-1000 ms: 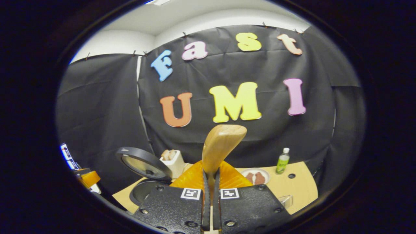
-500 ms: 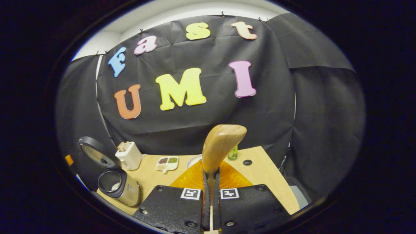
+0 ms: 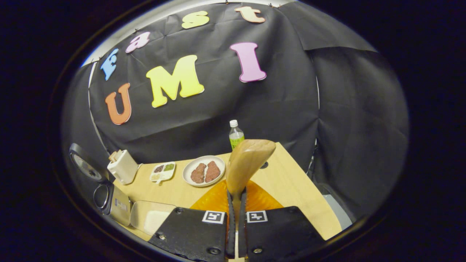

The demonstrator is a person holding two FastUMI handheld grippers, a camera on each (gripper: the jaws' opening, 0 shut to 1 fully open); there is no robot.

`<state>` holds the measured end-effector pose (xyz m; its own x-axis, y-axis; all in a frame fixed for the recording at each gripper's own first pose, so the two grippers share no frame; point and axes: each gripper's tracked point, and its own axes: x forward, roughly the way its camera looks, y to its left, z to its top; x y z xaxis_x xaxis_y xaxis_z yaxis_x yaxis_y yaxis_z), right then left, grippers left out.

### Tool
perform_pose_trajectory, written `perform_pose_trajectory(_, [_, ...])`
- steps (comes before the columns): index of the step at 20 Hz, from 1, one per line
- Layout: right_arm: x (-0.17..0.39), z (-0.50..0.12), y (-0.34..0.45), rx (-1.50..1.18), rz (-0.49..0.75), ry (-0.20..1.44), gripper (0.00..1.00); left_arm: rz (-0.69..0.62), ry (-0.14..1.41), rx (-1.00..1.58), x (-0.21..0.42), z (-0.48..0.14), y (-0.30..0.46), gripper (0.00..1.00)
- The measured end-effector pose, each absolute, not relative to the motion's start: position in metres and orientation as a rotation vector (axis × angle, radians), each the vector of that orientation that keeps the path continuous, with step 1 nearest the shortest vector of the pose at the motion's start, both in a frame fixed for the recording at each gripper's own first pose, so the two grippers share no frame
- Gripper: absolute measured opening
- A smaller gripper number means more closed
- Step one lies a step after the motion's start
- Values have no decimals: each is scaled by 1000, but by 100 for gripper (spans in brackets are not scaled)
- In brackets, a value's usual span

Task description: Close the left gripper, press the button to open the rice cooker; take a wooden spoon from the chopstick holder with the right hand, scoop a spoonful of rice and pour it into the rice cooker, then put the wooden spoon back into the chopstick holder.

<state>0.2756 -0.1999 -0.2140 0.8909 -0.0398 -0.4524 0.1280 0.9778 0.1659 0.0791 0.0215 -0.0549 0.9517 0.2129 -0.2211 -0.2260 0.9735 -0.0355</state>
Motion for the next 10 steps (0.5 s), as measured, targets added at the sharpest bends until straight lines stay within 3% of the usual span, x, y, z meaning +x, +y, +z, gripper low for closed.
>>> perform_pose_trajectory(10, [288, -290, -199, 237, -60, 532, 10, 236, 253, -2, 80, -53, 9, 95])
